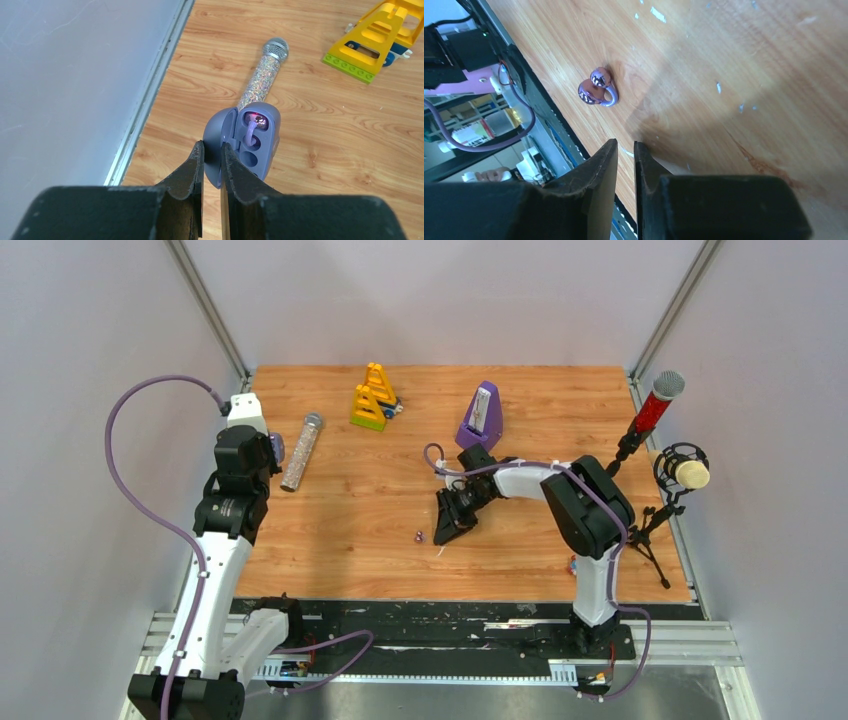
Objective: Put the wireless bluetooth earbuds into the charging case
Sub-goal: Pick up the left earbud from the center of the board.
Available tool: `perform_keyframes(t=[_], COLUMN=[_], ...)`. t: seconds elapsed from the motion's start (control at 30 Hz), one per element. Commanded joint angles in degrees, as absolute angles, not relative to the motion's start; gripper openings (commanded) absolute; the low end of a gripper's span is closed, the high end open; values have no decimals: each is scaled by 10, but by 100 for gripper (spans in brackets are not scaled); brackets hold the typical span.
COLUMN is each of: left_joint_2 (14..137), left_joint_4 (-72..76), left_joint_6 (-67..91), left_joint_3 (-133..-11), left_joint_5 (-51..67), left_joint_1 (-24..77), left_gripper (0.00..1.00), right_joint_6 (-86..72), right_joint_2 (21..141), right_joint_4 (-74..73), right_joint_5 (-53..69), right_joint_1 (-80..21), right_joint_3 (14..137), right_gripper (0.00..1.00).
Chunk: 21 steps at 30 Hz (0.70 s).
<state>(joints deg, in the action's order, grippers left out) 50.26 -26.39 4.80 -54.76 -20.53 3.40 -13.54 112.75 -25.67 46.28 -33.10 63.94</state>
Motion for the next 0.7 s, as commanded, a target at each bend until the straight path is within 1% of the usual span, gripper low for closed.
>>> perform_keyframes(t=[0.0,0.1,0.4,0.67], left_joint_2=[502,503,503,501], left_joint_4=[-253,-253,-251,-252], left_joint_6=[48,47,46,47], left_joint_3=[-569,-568,-565,-566], left_joint_5=[-217,-218,-222,-222], left_joint_1=[34,34,33,32], left_gripper=[9,9,9,9], right_joint_6=[-190,-216,-242,-257], right_joint_2=[1152,1168,1173,1185], right_joint_4=[-208,-197,-187,-178], right_joint_5=[458,456,423,411], right_joint_1=[-331,-334,-355,-356], right_joint_3=[646,649,653,658], right_gripper=[21,22,20,20])
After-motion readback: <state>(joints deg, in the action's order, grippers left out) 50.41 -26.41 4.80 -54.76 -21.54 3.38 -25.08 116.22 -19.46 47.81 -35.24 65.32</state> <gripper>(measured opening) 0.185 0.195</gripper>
